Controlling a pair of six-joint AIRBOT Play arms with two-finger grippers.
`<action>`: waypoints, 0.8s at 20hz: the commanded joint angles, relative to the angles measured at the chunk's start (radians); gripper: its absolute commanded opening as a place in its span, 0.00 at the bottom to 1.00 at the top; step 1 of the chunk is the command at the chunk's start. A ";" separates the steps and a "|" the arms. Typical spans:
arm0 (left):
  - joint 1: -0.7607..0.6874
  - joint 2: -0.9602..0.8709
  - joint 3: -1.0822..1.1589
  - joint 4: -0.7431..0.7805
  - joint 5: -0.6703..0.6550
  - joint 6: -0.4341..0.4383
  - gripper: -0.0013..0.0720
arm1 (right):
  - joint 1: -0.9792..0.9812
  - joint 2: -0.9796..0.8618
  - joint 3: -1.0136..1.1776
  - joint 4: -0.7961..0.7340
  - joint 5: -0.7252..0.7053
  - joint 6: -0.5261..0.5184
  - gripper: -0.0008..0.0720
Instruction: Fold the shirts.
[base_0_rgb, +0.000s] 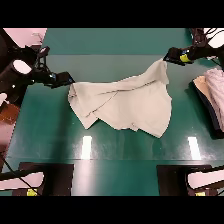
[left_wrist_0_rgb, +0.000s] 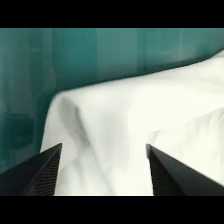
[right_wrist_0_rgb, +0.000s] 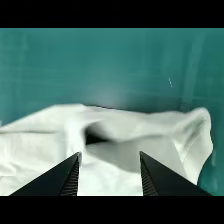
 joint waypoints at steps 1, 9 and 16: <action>0.074 -0.009 0.064 -0.018 -0.110 0.002 0.85 | -0.067 -0.008 0.043 0.144 0.031 -0.005 0.60; 0.163 0.306 -0.372 -0.075 -0.257 0.021 0.85 | -0.157 0.239 -0.170 0.164 0.226 -0.104 0.60; 0.022 0.488 -0.877 -0.363 -0.048 0.029 0.85 | -0.149 0.438 -0.470 0.167 0.092 -0.126 0.60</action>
